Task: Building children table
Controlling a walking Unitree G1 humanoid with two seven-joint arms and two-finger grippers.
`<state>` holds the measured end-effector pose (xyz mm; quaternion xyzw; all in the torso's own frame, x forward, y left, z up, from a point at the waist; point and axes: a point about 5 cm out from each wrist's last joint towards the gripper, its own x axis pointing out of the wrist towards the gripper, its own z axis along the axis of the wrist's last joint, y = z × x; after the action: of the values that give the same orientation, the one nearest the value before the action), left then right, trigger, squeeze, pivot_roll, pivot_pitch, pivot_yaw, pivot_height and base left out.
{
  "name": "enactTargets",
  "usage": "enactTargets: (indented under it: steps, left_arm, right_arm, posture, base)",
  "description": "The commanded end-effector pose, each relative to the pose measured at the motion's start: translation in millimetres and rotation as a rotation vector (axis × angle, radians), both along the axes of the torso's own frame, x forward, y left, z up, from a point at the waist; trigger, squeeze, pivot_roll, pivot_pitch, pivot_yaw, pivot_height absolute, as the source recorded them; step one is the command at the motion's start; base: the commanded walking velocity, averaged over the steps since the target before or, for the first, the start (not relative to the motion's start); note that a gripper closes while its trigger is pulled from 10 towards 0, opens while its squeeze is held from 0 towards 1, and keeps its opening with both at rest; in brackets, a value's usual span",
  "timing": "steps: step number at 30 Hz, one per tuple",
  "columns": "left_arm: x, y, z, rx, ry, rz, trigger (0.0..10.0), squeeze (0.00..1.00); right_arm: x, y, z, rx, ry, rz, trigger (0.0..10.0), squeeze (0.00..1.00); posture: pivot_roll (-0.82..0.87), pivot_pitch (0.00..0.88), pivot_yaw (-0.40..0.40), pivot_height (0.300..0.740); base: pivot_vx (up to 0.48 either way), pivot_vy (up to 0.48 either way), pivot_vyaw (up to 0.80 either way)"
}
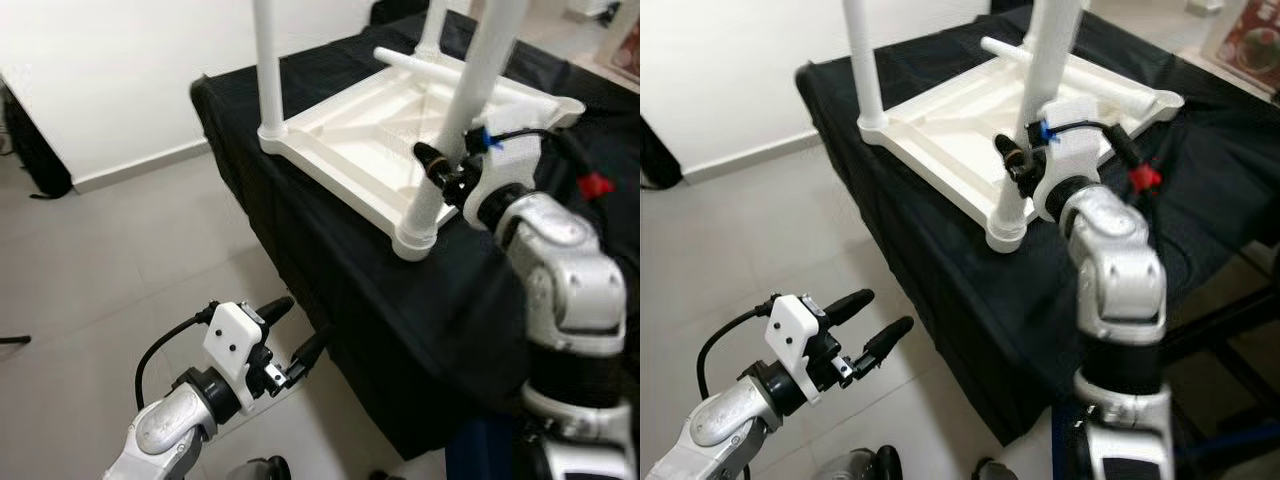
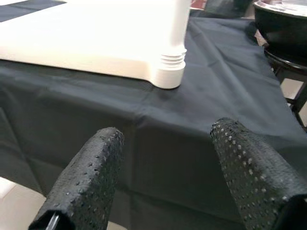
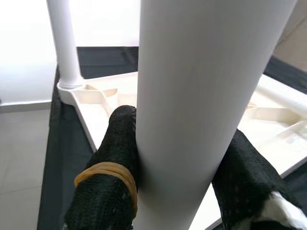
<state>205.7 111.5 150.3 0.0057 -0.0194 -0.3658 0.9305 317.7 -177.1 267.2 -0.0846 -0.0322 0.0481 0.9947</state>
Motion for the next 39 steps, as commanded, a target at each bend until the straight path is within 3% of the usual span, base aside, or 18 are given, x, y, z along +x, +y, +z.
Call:
enactTargets:
  steps: [1,7,8,9,10,11,14,15,17,20,25,27,30,31,39]
  left_arm:
    - [-2.0,0.5,-4,0.011,0.012,-0.005,10.0,0.0]
    - [-1.6,-0.2,-4,0.009,0.011,-0.005,10.0,0.0]
    - [-1.1,-0.4,-4,0.009,0.01,-0.006,10.0,0.0]
    - [-1.1,-0.4,-4,0.009,0.01,-0.006,10.0,0.0]
    - [-0.4,-0.5,-5,0.009,0.011,-0.007,10.0,0.0]
    - [-0.1,-0.6,-5,0.009,0.01,-0.008,10.0,0.0]
    - [0.1,-0.8,-5,0.009,0.01,-0.008,10.0,0.0]
    - [0.2,-1.1,-5,0.008,0.009,-0.008,10.0,0.0]
    - [0.2,-1.1,-5,0.007,0.009,-0.008,10.0,0.0]
    - [-0.3,-2.0,-4,0.005,0.008,-0.007,10.0,0.0]
    - [-0.6,-2.2,-4,0.003,0.008,-0.008,10.0,0.0]
    - [-1.3,-2.7,-3,0.0,0.008,-0.008,10.0,0.0]
    - [-1.4,-2.8,-3,-0.002,0.008,-0.008,10.0,0.0]
    - [-1.7,-2.8,-3,-0.002,0.008,-0.01,10.0,0.0]
    - [-2.8,-3.2,-3,0.0,0.007,-0.014,10.0,0.0]
  right_arm:
    - [-0.1,-18.3,-45,-0.058,0.224,-0.153,0.0,0.0]
    - [-3.4,-14.3,-44,-0.056,0.233,-0.158,0.0,0.0]
    - [-4.0,-12.1,-42,-0.05,0.238,-0.168,3.8,0.0]
    - [-4.0,-12.1,-42,-0.05,0.238,-0.168,3.8,0.0]
    - [-4.0,-5.1,-38,-0.012,0.239,-0.151,10.0,0.0]
    - [-2.6,-2.2,-35,0.012,0.224,-0.118,10.0,1.0]
    - [-1.6,-0.6,-33,0.026,0.212,-0.094,10.0,1.0]
    - [2.9,0.2,-23,0.072,0.154,-0.008,10.0,1.0]
    - [3.9,1.0,-20,0.076,0.129,0.026,10.0,1.0]
    - [5.1,-2.4,11,0.129,0.02,0.312,10.0,1.0]
    - [6.9,-7.7,16,0.11,0.01,0.339,10.0,1.0]
    - [7.5,-14.2,26,0.099,-0.005,0.464,10.0,0.99]
    - [7.6,-17.3,29,0.097,-0.007,0.513,10.0,0.96]
    - [8.1,-20.1,26,0.06,0.012,0.577,10.0,0.0]
    - [26.2,-33.9,28,0.007,-0.005,0.625,10.0,0.0]
  posture:
    - [0.0,0.222,-0.021,0.74]
    - [-0.01,0.218,-0.021,0.74]
    - [-0.01,0.216,-0.021,0.74]
    - [-0.01,0.216,-0.021,0.74]
    - [-0.01,0.215,-0.021,0.74]
    - [-0.01,0.213,-0.022,0.74]
    - [-0.01,0.213,-0.022,0.74]
    - [-0.01,0.214,-0.022,0.74]
    - [-0.01,0.214,-0.022,0.74]
    - [-0.01,0.217,-0.022,0.74]
    - [-0.01,0.22,-0.026,0.74]
    - [0.0,0.222,-0.026,0.74]
    - [0.0,0.223,-0.025,0.74]
    - [0.0,0.225,-0.022,0.74]
    - [0.01,0.224,-0.021,0.74]
  base:
    - [0.0,0.0,0.0]
    - [0.0,0.0,0.0]
    - [0.0,0.0,0.0]
    - [0.0,0.0,0.0]
    - [0.0,0.0,0.0]
    - [0.0,0.0,0.0]
    - [0.0,0.0,0.0]
    - [0.0,0.0,0.0]
    - [0.0,0.0,0.0]
    - [0.0,0.0,0.0]
    - [0.0,0.0,0.0]
    - [0.0,0.0,0.0]
    - [0.0,0.0,0.0]
    - [0.0,0.0,0.0]
    - [0.0,0.0,0.0]
